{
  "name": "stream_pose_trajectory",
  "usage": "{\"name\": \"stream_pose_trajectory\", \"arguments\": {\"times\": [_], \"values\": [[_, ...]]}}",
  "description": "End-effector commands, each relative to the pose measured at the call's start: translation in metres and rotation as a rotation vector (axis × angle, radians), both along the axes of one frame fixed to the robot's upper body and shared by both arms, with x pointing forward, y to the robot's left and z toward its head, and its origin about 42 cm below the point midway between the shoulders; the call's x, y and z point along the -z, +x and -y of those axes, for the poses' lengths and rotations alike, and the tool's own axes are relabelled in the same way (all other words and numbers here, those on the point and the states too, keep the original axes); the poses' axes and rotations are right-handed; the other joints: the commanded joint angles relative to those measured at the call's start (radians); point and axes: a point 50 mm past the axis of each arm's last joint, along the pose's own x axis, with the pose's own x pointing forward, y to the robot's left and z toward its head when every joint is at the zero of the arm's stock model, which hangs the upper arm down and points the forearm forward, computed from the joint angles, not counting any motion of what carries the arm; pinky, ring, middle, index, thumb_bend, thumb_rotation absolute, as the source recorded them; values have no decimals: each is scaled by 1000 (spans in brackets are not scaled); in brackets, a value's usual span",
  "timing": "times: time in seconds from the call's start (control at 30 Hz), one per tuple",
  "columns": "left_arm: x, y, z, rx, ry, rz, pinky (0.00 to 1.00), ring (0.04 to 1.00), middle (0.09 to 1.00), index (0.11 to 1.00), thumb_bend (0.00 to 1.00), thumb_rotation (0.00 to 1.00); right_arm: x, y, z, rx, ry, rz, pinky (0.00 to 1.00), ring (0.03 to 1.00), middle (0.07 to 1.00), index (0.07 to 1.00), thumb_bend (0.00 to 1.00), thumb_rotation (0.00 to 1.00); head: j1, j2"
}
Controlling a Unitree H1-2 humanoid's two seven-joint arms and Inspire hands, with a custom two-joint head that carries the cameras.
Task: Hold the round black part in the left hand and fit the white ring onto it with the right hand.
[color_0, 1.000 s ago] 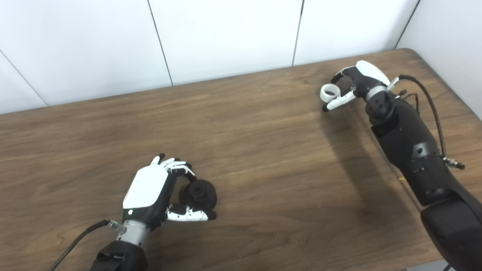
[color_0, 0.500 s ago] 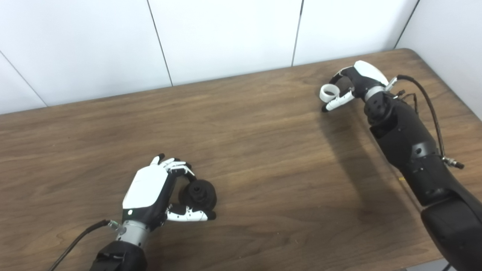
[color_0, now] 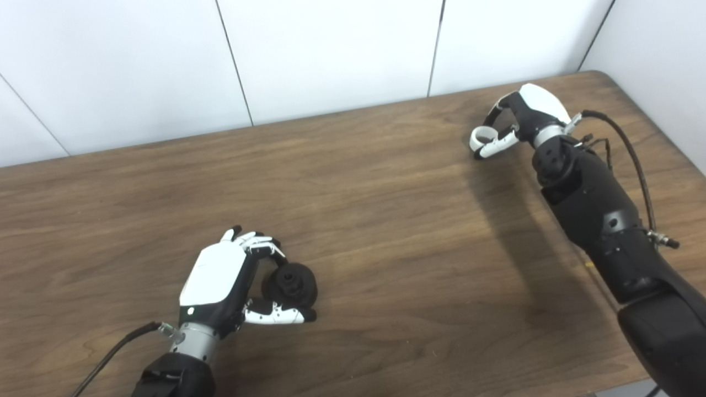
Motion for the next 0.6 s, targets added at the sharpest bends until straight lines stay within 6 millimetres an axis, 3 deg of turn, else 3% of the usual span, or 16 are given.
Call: {"name": "stream_pose_trajectory", "arguments": {"times": [0.0, 0.4, 0.57], "values": [[-1, -1, -4, 4, 29, -7, 995, 877, 784, 485, 522, 54, -28, 6, 8, -11, -43, 94, 1000, 951, 843, 487, 521, 128, 1, 1], [-1, -2, -4, 5, 30, 1, 994, 874, 782, 485, 522, 54, -24, -1, 12, -42, -66, 87, 1000, 961, 850, 488, 521, 129, 12, 0], [-2, -3, -2, 8, 42, 7, 987, 871, 781, 485, 522, 53, -37, -12, -12, -150, -97, 124, 1000, 960, 847, 487, 522, 130, 33, 7]]}}
